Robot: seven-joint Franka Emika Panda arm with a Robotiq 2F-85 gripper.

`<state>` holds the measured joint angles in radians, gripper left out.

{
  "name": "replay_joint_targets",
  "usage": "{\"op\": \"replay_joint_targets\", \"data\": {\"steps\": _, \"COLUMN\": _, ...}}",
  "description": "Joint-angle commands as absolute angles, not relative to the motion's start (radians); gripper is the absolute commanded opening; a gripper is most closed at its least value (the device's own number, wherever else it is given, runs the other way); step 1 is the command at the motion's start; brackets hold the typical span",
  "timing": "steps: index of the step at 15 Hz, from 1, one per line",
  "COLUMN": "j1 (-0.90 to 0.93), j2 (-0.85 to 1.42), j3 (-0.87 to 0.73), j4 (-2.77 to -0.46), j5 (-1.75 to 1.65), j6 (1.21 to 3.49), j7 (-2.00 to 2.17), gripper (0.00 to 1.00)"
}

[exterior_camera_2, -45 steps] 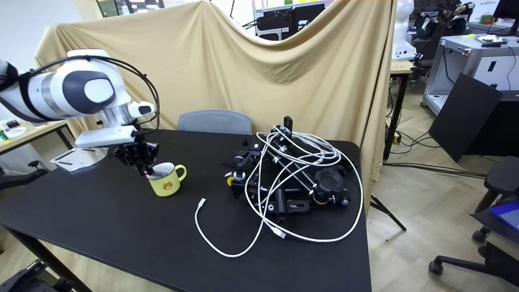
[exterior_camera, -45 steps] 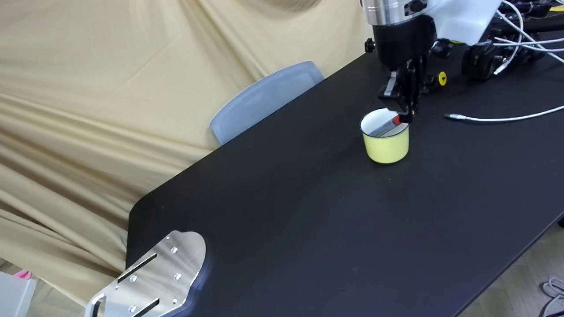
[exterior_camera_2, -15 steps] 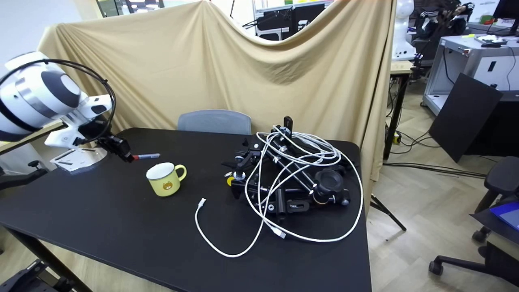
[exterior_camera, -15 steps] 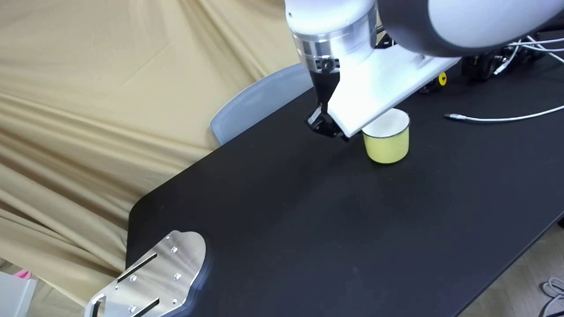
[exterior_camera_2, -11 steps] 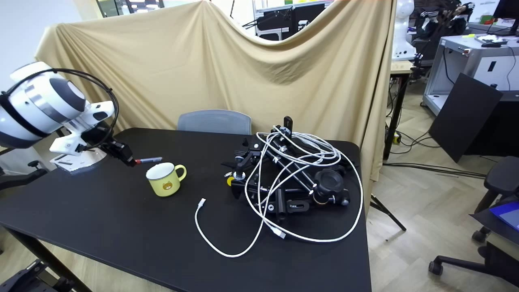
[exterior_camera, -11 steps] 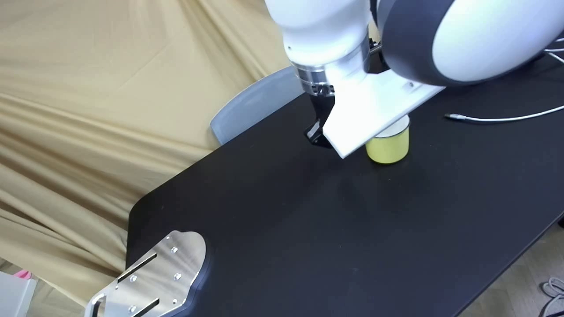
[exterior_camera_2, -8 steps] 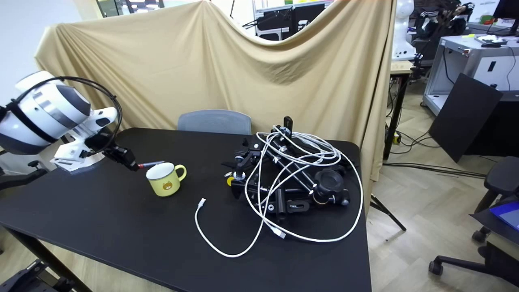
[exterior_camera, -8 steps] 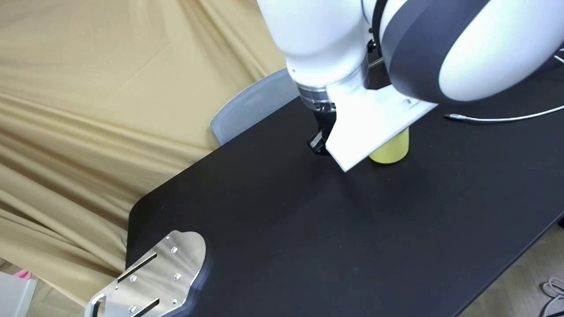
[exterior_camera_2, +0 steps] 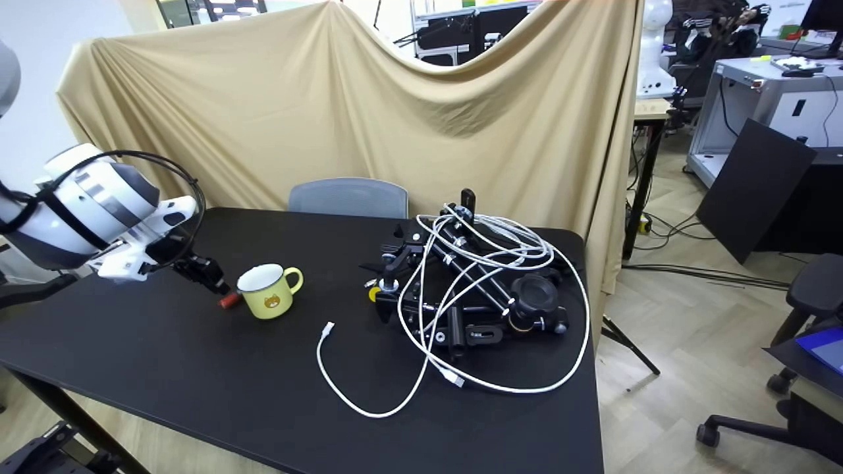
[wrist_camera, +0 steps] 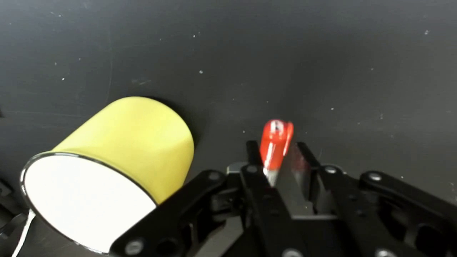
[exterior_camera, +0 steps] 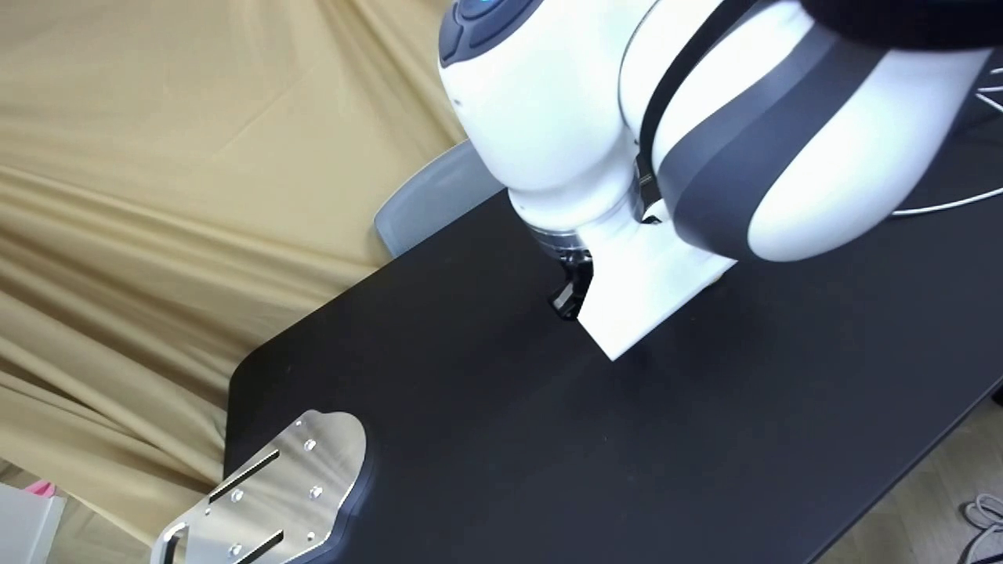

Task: Take the marker from the cup and put it on the table

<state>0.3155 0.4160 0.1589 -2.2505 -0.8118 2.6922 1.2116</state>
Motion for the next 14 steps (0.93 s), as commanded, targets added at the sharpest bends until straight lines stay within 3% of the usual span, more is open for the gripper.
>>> {"op": "replay_joint_targets", "data": {"steps": 1, "j1": 0.324, "j2": 0.462, "j3": 0.162, "j4": -2.211, "j5": -0.798, "j6": 2.672, "j7": 1.215, "gripper": 0.62}}
{"op": "replay_joint_targets", "data": {"steps": 7, "j1": 0.341, "j2": 0.453, "j3": 0.183, "j4": -2.232, "j5": -0.484, "j6": 2.623, "j7": 0.953, "gripper": 0.99}}
{"op": "replay_joint_targets", "data": {"steps": 14, "j1": 0.393, "j2": 0.381, "j3": 0.164, "j4": -2.236, "j5": -0.293, "j6": 2.485, "j7": 0.763, "gripper": 1.00}}
